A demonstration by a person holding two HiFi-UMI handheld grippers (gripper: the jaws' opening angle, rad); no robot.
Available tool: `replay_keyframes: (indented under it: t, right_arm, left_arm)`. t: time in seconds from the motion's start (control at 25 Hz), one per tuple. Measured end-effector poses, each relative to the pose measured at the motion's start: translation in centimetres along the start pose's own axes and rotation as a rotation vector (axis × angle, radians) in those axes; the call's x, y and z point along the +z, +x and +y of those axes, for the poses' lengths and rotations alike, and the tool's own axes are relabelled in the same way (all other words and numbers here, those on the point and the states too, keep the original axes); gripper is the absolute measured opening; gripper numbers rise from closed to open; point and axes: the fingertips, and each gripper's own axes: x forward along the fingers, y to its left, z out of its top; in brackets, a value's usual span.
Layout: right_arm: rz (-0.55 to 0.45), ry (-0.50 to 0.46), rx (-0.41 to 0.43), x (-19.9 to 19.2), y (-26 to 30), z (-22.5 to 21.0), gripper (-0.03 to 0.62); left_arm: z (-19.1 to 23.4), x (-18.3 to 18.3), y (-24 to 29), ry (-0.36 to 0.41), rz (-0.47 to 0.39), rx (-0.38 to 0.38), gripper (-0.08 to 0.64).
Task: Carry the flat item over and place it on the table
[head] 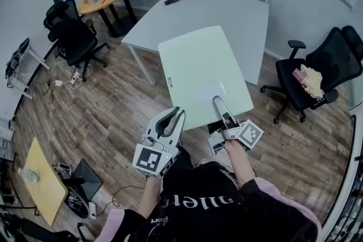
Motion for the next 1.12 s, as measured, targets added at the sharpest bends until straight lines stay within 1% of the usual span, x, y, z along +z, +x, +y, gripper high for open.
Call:
replay_keyframes:
  t: [0.12, 0.4, 0.68, 0.92, 1.12]
  right_arm:
    - [0.007, 0.004, 0.001, 0.0, -0.1, 0.0, 0.281]
    - [0.003, 0.045, 0.021, 0.1, -0.1, -0.1, 0.282]
    - [0.010, 0.061, 0.012, -0.2, 0.4, -0.9, 0.284]
    - [0.017, 0.064, -0.010, -0.4, 2.9, -1.8, 0.282]
    - [0.017, 0.086, -0.036, -1.0, 6.2, -2.6, 0.282]
  left_arm:
    - [-0.2, -0.2, -0.1, -0.011, 0.003, 0.002, 0.071]
    - [-0.3, -0.8, 0.1, -0.021, 0.022, -0.001, 0.071]
    - [0.5, -1.2, 0.1, -0.024, 0.025, -0.003, 0.071]
    - [3.3, -1.7, 0.8, -0.046, 0.024, 0.011, 0.072]
    - [7.3, -1.7, 1.6, -0.056, 0.021, 0.013, 0.071]
